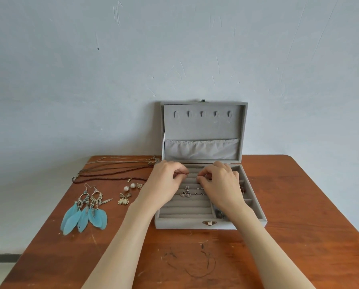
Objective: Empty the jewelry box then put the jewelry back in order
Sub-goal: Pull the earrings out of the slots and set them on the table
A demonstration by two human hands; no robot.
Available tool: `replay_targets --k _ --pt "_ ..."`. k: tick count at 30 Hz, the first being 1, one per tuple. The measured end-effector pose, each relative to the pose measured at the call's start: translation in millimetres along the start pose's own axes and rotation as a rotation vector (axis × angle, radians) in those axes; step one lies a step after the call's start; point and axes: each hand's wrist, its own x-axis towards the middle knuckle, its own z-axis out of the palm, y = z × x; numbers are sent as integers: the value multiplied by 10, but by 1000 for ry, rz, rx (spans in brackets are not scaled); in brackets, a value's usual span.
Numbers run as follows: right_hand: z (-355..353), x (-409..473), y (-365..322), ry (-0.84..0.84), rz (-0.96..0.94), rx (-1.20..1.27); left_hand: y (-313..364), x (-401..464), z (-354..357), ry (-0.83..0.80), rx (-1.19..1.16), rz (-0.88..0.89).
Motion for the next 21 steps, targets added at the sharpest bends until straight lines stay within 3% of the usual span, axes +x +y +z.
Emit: replay_targets --k 6,10,16,21 --pt "86 -118 -377 -8 -184 139 -239 -226 -538 57 38 -208" --pt "253 -174 -658 -82 -258 118 -464 -406 -700 -56 73 -366" --pt "416 -180 -809 -164 -220 -50 -500 -421 -589 -158 170 -346" --pt "442 -179 -814 -192 -135 -53 -496 -408 -483 -184 309 -336"
